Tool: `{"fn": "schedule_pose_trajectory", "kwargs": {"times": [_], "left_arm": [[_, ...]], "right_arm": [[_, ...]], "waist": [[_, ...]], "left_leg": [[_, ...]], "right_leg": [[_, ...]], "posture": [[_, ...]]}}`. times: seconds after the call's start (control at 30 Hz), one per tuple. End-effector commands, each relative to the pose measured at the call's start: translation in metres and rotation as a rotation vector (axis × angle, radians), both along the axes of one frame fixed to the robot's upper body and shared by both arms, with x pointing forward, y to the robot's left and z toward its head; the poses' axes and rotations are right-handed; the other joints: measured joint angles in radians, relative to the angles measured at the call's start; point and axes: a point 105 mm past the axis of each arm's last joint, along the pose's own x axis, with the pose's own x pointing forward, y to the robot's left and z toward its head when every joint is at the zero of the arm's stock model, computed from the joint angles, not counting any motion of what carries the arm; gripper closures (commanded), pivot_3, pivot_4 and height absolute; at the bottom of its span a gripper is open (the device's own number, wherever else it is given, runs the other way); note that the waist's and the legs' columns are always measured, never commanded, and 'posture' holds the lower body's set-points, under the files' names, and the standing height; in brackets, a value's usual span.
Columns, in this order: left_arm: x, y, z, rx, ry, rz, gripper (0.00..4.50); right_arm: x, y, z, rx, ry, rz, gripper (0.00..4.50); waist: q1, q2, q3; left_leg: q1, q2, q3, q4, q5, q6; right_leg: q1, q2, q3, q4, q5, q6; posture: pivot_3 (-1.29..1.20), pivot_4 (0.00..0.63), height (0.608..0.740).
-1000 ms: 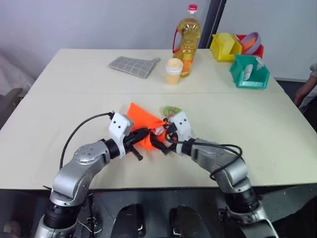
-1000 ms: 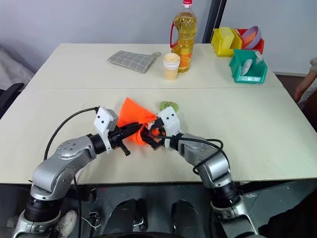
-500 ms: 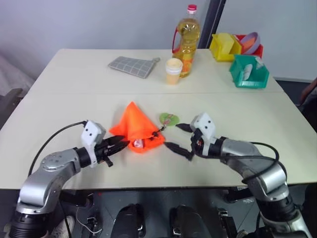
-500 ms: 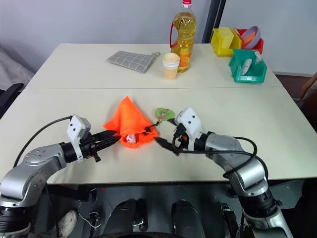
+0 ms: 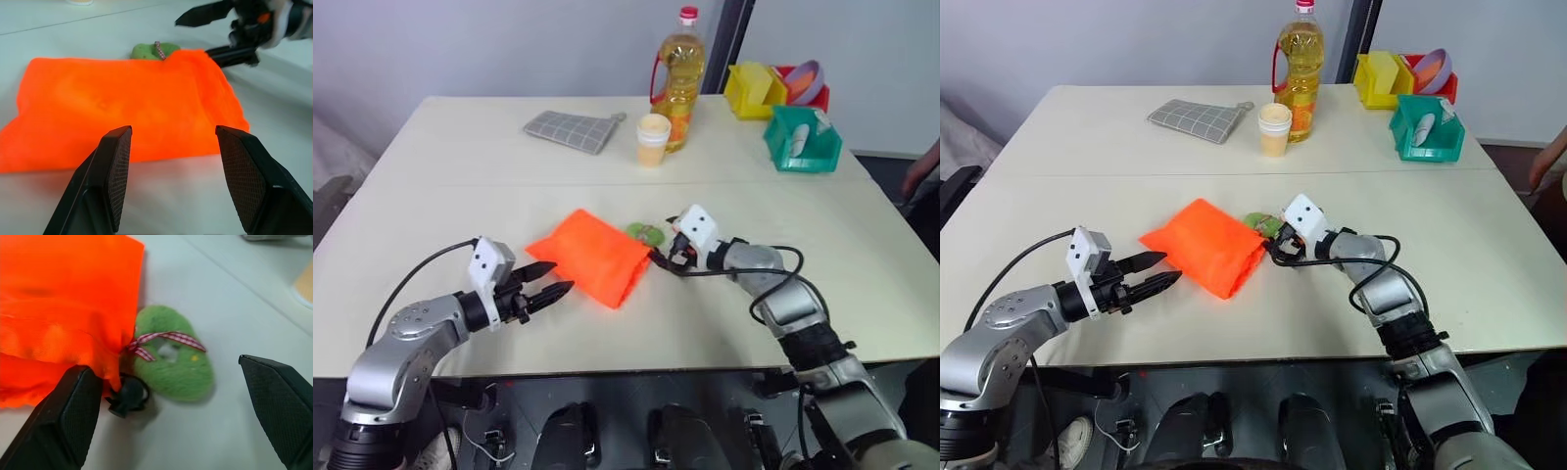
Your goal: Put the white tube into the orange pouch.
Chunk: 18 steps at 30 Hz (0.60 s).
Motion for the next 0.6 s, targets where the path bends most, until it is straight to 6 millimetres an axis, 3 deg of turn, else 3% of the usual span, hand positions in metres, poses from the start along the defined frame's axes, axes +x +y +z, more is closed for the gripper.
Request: {"fn": "schedule_pose_trajectory", "kwargs": {"times": [0.03,0.17,0.4,0.5,0.6], "left_arm": [[-0.002,-0.003,0.011,-0.003,-0.055,-0.014,1.60],[-0.004,-0.004,0.010,-0.002,-0.051,-0.014,1.60],[-0.007,-0.006,0.012,-0.012,-0.064,-0.025,1.60],[-0.009,-0.011,0.011,-0.019,-0.070,-0.052,1.60],[-0.010,-0.016,0.009,-0.023,-0.070,-0.071,1.60]], "right_arm": [[0.005,0.002,0.009,-0.006,-0.044,0.046,0.00],[-0.006,-0.004,0.010,-0.054,-0.046,0.121,0.00],[-0.035,-0.024,0.033,-0.046,-0.036,0.210,0.00],[-0.026,-0.028,0.049,0.031,-0.056,0.137,0.00],[-0.001,-0.033,0.049,0.081,-0.047,-0.016,0.00]], "waist": [[-0.003,0.000,0.000],[-0.003,0.000,0.000],[-0.003,0.000,0.000],[-0.007,0.000,0.000],[-0.007,0.000,0.000]], "left_leg": [[0.000,0.000,0.000,0.000,0.000,0.000],[0.000,0.000,0.000,0.000,0.000,0.000],[0.001,0.000,0.000,0.000,0.000,0.000],[0.002,0.000,-0.001,0.000,0.000,-0.001],[0.002,0.000,-0.001,0.000,0.000,-0.001]], "right_leg": [[0.000,0.000,0.000,0.000,0.000,0.000],[0.000,0.000,0.000,0.000,0.000,0.001],[0.001,0.000,0.000,0.000,0.000,0.000],[0.001,0.000,0.000,0.001,0.000,-0.001],[0.001,0.000,0.001,0.001,-0.001,-0.003]], "posture": [[0.00,0.150,0.740],[0.00,0.150,0.740],[0.00,0.150,0.740],[0.00,0.150,0.740],[0.00,0.150,0.740]]}}
